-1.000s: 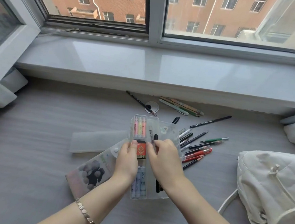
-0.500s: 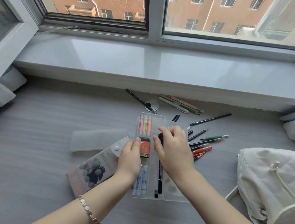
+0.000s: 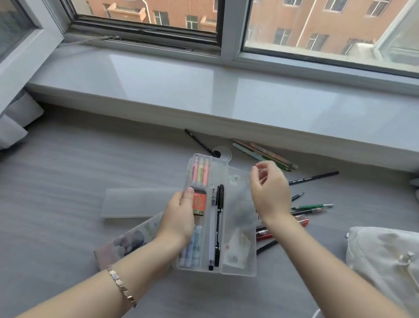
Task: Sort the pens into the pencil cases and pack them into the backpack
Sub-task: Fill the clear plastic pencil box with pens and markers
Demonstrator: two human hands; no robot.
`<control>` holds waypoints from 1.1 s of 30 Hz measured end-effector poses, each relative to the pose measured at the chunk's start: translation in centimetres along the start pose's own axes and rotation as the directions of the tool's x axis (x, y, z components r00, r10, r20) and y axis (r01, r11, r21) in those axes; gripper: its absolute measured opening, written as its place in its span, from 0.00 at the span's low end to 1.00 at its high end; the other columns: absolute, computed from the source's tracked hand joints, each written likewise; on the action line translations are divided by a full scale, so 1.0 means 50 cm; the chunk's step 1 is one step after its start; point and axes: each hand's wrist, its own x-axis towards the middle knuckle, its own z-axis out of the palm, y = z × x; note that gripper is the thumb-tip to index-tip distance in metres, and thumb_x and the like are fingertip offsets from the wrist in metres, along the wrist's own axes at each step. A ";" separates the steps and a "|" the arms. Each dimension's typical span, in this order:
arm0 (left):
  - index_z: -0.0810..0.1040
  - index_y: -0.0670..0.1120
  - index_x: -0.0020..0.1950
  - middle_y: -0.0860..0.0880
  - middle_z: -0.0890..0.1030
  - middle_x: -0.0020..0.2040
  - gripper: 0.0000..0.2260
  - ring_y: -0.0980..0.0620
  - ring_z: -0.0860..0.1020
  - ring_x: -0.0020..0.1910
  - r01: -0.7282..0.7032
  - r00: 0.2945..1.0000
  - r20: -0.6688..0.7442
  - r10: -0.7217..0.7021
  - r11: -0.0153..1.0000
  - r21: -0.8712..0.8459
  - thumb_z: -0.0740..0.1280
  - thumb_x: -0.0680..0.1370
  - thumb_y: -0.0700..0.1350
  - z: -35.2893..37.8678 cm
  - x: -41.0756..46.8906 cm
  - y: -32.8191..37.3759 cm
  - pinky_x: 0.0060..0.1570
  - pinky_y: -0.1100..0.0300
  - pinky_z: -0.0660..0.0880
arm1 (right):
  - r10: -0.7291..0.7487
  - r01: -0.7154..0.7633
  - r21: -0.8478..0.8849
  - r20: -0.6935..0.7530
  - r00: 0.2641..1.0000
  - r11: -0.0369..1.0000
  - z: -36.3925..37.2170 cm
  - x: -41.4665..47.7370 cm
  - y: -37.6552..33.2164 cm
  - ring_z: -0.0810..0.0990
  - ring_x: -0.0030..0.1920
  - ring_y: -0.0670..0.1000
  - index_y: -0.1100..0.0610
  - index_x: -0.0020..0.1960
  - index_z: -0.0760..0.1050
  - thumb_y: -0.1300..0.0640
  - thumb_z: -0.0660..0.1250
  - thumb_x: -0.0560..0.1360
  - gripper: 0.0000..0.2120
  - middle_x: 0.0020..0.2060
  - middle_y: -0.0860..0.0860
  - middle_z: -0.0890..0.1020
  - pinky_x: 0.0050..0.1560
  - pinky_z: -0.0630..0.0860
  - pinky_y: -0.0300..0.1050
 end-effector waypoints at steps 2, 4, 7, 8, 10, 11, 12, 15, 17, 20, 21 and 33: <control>0.73 0.49 0.43 0.52 0.77 0.39 0.14 0.47 0.75 0.45 0.002 0.999 -0.033 -0.001 1.000 0.011 0.52 0.82 0.51 -0.010 0.025 0.009 0.51 0.54 0.71 | 0.180 -0.166 -0.154 0.087 0.980 0.974 0.015 0.071 0.019 0.77 0.50 0.57 0.59 0.56 0.73 0.56 0.60 0.77 0.11 0.50 0.57 0.80 0.50 0.72 0.47; 0.73 0.48 0.44 0.52 0.76 0.38 0.14 0.48 0.75 0.43 -0.001 0.999 -0.055 0.003 0.999 0.033 0.52 0.82 0.51 -0.021 0.042 0.017 0.49 0.55 0.70 | 0.321 -0.248 -0.338 0.179 0.930 0.908 0.031 0.116 0.033 0.76 0.56 0.59 0.61 0.60 0.69 0.55 0.62 0.76 0.15 0.56 0.59 0.78 0.52 0.72 0.47; 0.71 0.50 0.40 0.52 0.75 0.38 0.15 0.54 0.73 0.38 -0.001 0.998 -0.067 0.004 0.999 0.036 0.52 0.82 0.50 -0.033 0.058 0.018 0.40 0.62 0.68 | 0.423 -0.244 -0.514 0.265 0.866 0.822 0.065 0.137 0.041 0.74 0.61 0.60 0.65 0.66 0.62 0.59 0.65 0.73 0.24 0.62 0.61 0.73 0.54 0.73 0.48; 0.71 0.50 0.39 0.52 0.75 0.38 0.15 0.54 0.73 0.38 0.000 0.998 -0.066 0.002 0.999 0.036 0.52 0.82 0.50 -0.036 0.060 0.017 0.39 0.64 0.68 | 0.436 -0.255 -0.514 0.267 0.860 0.819 0.076 0.138 0.045 0.74 0.62 0.61 0.66 0.67 0.60 0.61 0.64 0.73 0.26 0.63 0.62 0.72 0.54 0.73 0.48; 0.72 0.48 0.40 0.52 0.75 0.38 0.15 0.53 0.73 0.39 0.002 0.998 -0.063 0.000 0.999 0.036 0.52 0.82 0.50 -0.039 0.063 0.010 0.39 0.64 0.67 | 0.451 -0.309 -0.447 0.254 0.856 0.839 0.086 0.139 0.054 0.74 0.61 0.60 0.67 0.67 0.60 0.62 0.64 0.73 0.25 0.62 0.62 0.73 0.50 0.73 0.47; 0.73 0.47 0.42 0.51 0.76 0.38 0.15 0.51 0.73 0.40 0.008 0.998 -0.062 -0.006 0.999 0.032 0.52 0.82 0.50 -0.040 0.064 0.004 0.40 0.64 0.68 | 0.450 -0.333 -0.395 0.253 0.857 0.856 0.084 0.139 0.057 0.75 0.59 0.60 0.66 0.65 0.62 0.62 0.65 0.72 0.24 0.61 0.63 0.73 0.47 0.72 0.46; 0.73 0.46 0.44 0.51 0.76 0.38 0.15 0.50 0.73 0.41 0.012 0.998 -0.059 -0.010 1.000 0.025 0.52 0.82 0.50 -0.041 0.063 0.002 0.40 0.64 0.68 | 0.430 -0.344 -0.326 0.244 0.869 0.880 0.074 0.138 0.058 0.75 0.58 0.60 0.65 0.64 0.64 0.61 0.65 0.72 0.23 0.59 0.63 0.74 0.47 0.71 0.45; 0.73 0.46 0.45 0.51 0.76 0.39 0.15 0.52 0.73 0.40 0.019 0.999 -0.048 -0.017 0.999 0.028 0.51 0.82 0.50 -0.041 0.058 -0.004 0.40 0.64 0.67 | 0.259 -0.248 -0.111 0.092 0.962 0.962 0.019 0.136 0.048 0.75 0.57 0.60 0.63 0.67 0.63 0.59 0.61 0.75 0.23 0.58 0.62 0.75 0.52 0.70 0.46; 0.73 0.48 0.43 0.51 0.76 0.38 0.15 0.55 0.72 0.38 0.021 0.999 -0.047 -0.020 0.999 0.026 0.51 0.82 0.50 -0.038 0.052 -0.005 0.38 0.65 0.66 | 0.109 -0.110 -0.028 -0.032 0.994 0.994 -0.025 0.124 0.028 0.71 0.61 0.57 0.62 0.71 0.60 0.58 0.59 0.77 0.24 0.61 0.60 0.73 0.57 0.66 0.44; 0.74 0.45 0.47 0.51 0.77 0.39 0.15 0.52 0.74 0.40 0.026 0.999 -0.019 -0.026 1.000 0.012 0.52 0.82 0.49 -0.021 0.041 0.000 0.38 0.66 0.67 | 0.000 0.005 0.175 -0.028 1.000 0.985 -0.068 0.078 -0.011 0.75 0.49 0.52 0.59 0.70 0.63 0.58 0.61 0.76 0.23 0.48 0.55 0.77 0.56 0.72 0.48; 0.75 0.44 0.47 0.50 0.77 0.39 0.15 0.50 0.74 0.42 0.031 1.000 -0.007 -0.031 0.999 0.010 0.52 0.82 0.49 -0.015 0.039 -0.002 0.39 0.64 0.68 | -0.059 0.043 0.249 0.056 0.997 0.968 -0.068 0.052 -0.025 0.75 0.43 0.50 0.58 0.69 0.64 0.59 0.62 0.76 0.23 0.42 0.52 0.77 0.50 0.75 0.48; 0.76 0.45 0.45 0.45 0.80 0.42 0.15 0.45 0.78 0.46 0.057 0.996 0.071 -0.050 0.994 -0.095 0.54 0.82 0.49 0.018 -0.025 -0.006 0.52 0.51 0.73 | -0.344 0.359 -0.049 0.192 0.919 0.932 0.012 -0.132 -0.003 0.66 0.48 0.47 0.63 0.60 0.75 0.47 0.57 0.72 0.25 0.44 0.55 0.75 0.54 0.63 0.34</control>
